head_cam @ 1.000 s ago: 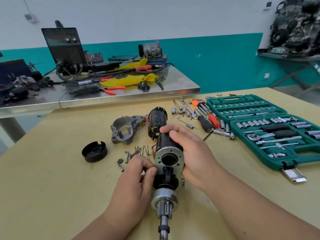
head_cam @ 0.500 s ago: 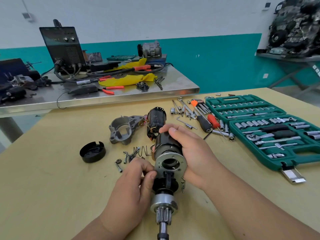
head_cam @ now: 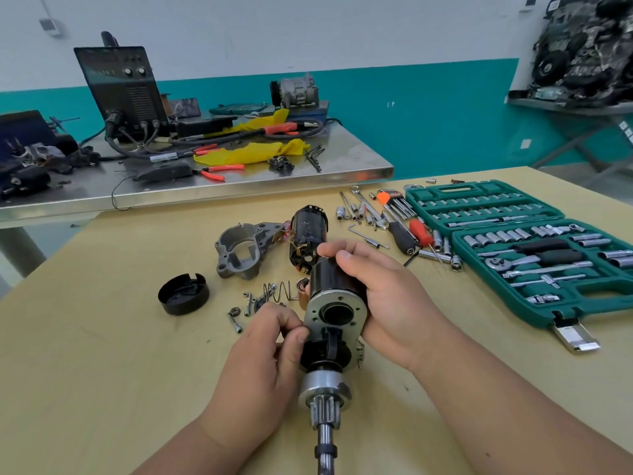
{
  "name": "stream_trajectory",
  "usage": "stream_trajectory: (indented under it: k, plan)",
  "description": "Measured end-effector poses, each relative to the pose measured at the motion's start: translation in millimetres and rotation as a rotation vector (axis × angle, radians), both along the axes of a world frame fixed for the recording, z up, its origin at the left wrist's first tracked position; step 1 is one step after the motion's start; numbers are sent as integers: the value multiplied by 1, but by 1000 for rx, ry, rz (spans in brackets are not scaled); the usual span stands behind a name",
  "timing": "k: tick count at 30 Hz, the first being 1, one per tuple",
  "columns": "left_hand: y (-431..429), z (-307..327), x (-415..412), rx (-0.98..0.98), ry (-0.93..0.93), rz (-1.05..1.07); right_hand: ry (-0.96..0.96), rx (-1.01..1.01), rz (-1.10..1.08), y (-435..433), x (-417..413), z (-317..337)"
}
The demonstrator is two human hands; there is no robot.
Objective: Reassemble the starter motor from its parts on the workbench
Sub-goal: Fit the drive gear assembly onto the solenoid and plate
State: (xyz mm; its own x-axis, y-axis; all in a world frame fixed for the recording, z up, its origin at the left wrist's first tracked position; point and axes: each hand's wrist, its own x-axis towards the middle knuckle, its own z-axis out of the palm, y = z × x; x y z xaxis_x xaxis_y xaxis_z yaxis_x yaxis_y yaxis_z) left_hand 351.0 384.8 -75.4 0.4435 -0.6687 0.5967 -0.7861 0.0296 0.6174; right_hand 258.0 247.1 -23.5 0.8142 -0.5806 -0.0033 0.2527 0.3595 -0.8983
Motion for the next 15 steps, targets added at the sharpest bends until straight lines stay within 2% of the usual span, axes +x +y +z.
stream_trajectory:
  k: [9,15]
  plan:
    - [-2,-1,-1,33,62,47,18,-81,23,-1,0,0]
    - [-5,0,1,52,121,52,-10,-179,187,-12,2,0]
